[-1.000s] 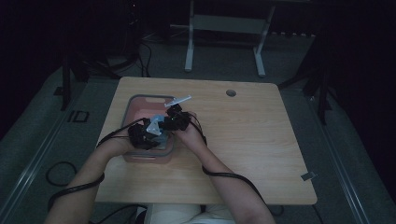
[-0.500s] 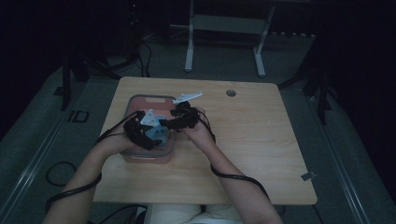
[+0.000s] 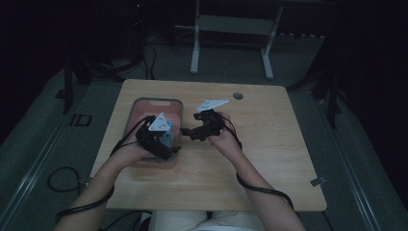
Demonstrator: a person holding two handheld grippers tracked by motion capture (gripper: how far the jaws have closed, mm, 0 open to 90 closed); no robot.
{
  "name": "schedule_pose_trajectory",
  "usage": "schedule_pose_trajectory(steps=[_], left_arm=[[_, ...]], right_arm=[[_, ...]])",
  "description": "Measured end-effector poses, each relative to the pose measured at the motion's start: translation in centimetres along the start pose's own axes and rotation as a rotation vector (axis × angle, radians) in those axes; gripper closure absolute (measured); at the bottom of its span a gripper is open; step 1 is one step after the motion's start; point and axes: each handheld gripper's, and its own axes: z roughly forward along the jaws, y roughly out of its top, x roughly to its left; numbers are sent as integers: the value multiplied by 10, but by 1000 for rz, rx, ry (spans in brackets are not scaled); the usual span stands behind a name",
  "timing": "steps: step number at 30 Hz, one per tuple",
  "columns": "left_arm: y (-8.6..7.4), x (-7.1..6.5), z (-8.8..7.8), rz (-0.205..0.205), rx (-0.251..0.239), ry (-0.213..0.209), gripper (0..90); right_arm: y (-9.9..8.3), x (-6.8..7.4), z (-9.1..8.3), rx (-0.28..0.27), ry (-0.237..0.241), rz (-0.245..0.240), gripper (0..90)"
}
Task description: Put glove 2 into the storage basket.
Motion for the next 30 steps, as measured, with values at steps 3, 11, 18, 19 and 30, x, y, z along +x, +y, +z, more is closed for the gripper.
schedule_pose_trajectory(steps=[3, 11, 18, 19, 30], left_arm=[[3, -4, 4, -10, -17, -23, 39], [14, -18, 15, -26, -3, 10, 11], [22, -37, 23, -3, -6, -19, 11], [22, -37, 23, -3, -6, -19, 11], [35, -71, 38, 41, -39, -104, 11]], right_arm=[[-3, -3, -6, 9, 0, 3, 139], [-19, -12, -27, 12, -18, -4, 140], [-39, -17, -43, 10, -37, 2, 140], [-39, -17, -43, 10, -37, 2, 140], [-75, -24, -63, 28, -68, 12, 140]])
